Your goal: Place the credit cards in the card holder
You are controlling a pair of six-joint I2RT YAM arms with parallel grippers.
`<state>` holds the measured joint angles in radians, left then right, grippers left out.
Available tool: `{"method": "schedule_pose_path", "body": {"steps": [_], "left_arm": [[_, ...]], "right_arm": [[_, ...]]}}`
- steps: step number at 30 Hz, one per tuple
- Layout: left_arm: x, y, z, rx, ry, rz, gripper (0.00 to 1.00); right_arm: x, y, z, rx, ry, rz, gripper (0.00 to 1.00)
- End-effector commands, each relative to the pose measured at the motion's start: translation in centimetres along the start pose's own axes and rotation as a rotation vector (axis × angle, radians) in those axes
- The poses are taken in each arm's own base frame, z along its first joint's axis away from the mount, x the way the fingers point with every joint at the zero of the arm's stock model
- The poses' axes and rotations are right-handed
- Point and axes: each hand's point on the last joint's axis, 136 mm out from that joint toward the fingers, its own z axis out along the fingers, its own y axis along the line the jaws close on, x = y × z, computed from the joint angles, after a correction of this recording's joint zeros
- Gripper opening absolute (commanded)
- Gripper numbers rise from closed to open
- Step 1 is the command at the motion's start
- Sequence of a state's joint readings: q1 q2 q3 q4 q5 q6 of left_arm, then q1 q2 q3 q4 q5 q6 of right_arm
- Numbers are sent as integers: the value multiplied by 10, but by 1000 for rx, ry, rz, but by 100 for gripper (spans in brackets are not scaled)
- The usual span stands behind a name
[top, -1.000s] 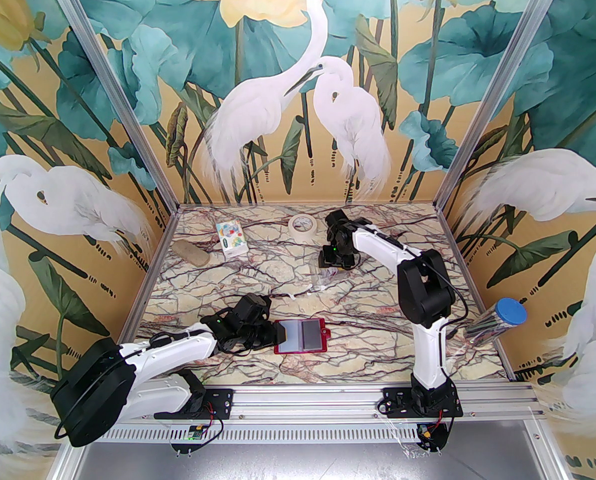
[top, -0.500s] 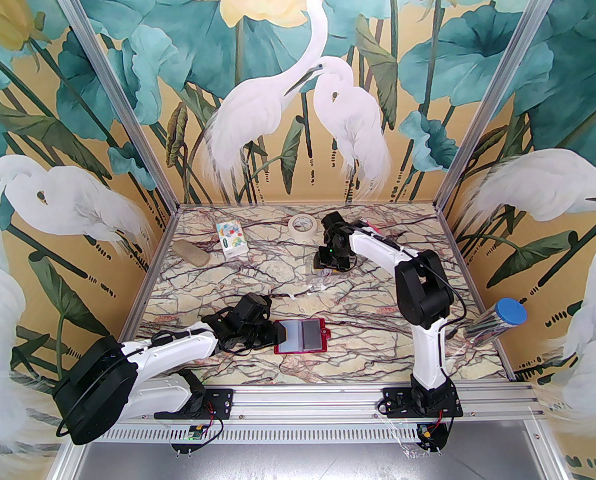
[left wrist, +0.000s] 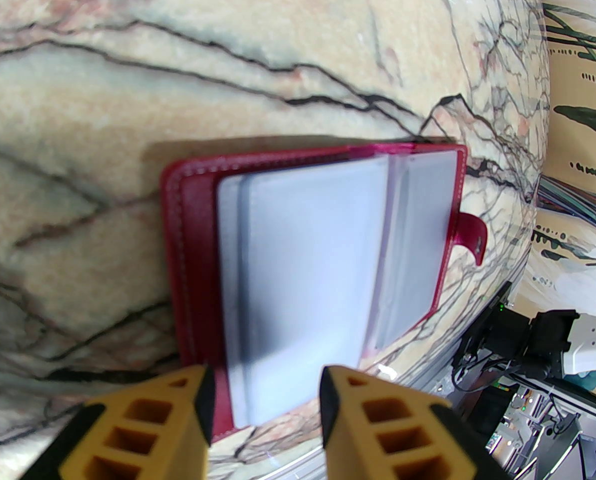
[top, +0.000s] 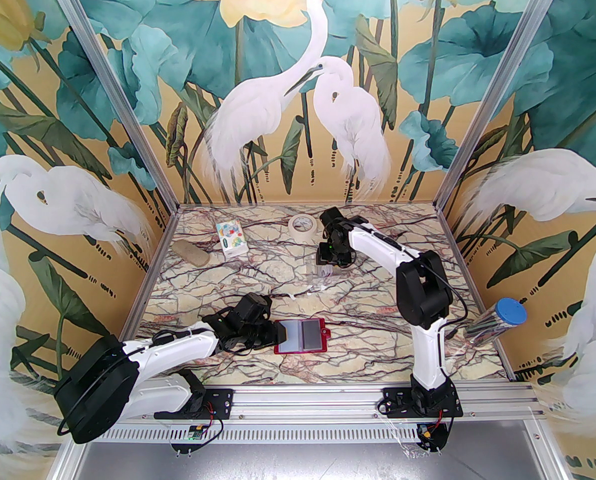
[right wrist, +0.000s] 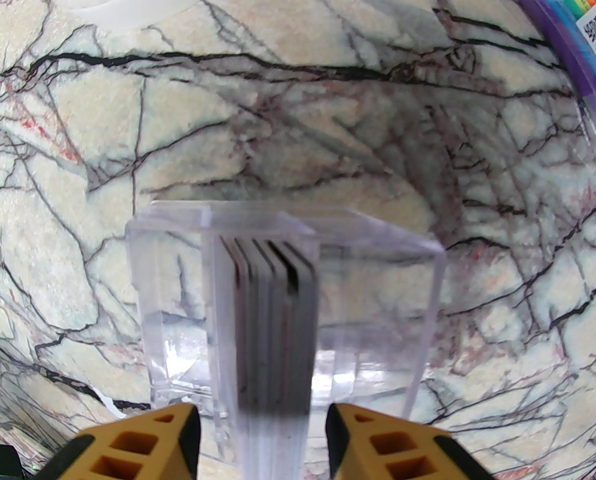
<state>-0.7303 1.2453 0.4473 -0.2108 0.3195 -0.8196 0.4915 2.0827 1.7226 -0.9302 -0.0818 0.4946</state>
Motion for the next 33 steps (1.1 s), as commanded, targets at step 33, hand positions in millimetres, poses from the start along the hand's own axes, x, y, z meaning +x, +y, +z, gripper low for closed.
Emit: {"method": "schedule_pose_path", "body": {"steps": [33], "left_arm": [[-5,-8,1,20,1,18,40]], "right_arm": [[-2,-12,8,149,30,-92,44]]}}
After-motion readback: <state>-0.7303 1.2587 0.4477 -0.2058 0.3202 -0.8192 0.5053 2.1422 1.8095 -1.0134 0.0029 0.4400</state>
